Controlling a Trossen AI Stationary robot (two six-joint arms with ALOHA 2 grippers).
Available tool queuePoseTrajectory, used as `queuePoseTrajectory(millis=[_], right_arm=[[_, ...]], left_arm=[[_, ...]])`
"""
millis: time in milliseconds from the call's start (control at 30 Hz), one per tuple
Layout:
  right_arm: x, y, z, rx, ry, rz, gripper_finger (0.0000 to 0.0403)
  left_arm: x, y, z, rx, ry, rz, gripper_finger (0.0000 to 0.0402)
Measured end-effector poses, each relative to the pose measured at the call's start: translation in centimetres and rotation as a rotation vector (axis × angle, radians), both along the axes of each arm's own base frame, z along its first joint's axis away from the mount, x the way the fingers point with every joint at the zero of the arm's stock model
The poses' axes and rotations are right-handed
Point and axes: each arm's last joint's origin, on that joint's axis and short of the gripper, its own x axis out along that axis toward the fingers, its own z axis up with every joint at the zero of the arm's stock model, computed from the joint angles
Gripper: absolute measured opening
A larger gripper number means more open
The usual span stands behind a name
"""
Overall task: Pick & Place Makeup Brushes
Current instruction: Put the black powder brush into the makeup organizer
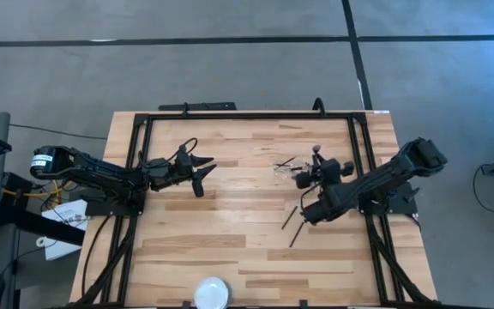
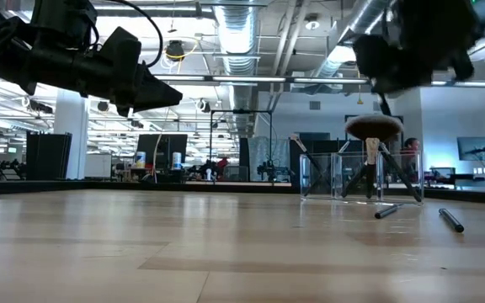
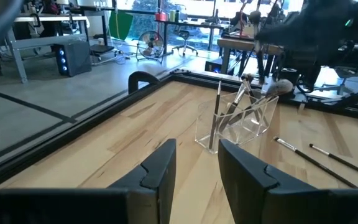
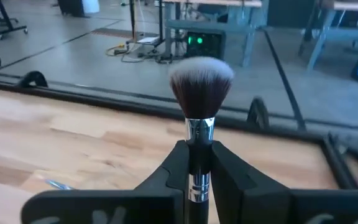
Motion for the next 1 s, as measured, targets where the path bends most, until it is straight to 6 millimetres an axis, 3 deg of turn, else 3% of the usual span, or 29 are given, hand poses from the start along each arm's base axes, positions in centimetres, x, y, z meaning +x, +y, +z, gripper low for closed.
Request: queuePoseTrajectory(millis=[133,367,833,1000], right_arm=[[-0.8,-0.7,-2.9,0.035,-0.034,-0.03,0.0034],[-1.4,-1.0,-4.9,0.179,0.028,-0.081,0.0035],[-0.5,-1.1,-5.1,0.173,0.119,-0.009,0.0099],[0.9,-0.3,-3.1,0.175,0.14,0.04,0.0104]], left_arm=[[0.0,0.0,0.0,0.001,0.0,0.0,0.0117],[0.0,0.0,0.0,0.0,0.0,0.0,0.0117],[0.0,0.0,0.0,0.0,0.0,0.0,0.0117],[0.0,0.0,0.0,-0.001,0.0,0.0,0.0117]])
